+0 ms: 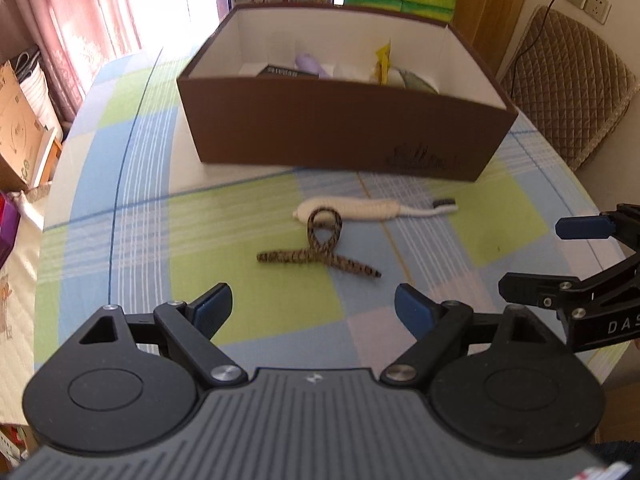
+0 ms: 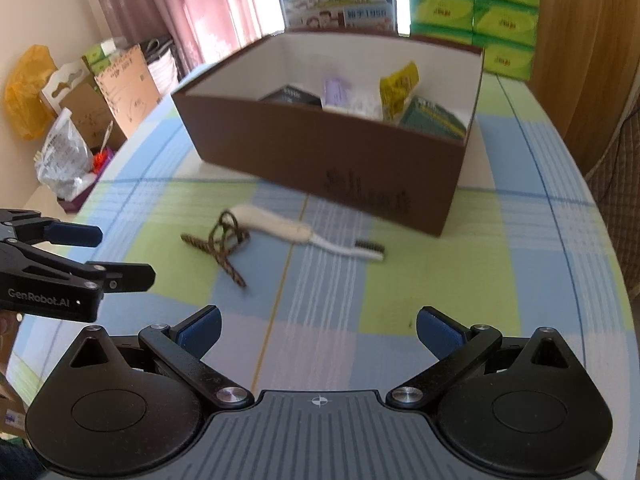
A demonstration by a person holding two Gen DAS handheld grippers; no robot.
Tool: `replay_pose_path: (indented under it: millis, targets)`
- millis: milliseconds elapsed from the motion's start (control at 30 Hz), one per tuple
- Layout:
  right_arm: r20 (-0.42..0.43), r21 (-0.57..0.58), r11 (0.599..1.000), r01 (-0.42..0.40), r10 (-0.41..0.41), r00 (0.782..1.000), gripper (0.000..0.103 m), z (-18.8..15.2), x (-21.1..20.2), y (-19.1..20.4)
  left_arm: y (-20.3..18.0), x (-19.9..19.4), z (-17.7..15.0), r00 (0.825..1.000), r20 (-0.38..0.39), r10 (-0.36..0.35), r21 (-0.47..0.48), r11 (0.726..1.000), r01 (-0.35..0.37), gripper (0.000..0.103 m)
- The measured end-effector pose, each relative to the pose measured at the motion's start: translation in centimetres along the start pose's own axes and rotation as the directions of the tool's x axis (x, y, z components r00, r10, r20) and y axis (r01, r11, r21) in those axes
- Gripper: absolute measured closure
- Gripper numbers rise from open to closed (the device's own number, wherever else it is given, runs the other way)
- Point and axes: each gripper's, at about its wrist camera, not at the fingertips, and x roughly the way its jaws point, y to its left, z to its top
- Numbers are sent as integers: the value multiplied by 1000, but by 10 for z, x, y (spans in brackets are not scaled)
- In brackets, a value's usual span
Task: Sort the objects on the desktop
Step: 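Withdraw both tools from the box toward the hair clip and toothbrush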
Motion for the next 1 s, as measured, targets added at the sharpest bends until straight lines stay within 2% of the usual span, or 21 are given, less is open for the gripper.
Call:
replay_pose_path:
  millis: [467,1000]
  targets:
    - [-31,35,998,47,-46,998,2,-9,21,-16,3,22,-1,1000,-16,-6,8,1000,6,18]
    - [-52,67,994,86,-83,995,2,5,40,-36,3,55,30,999,-42,-34,34,999,36,18]
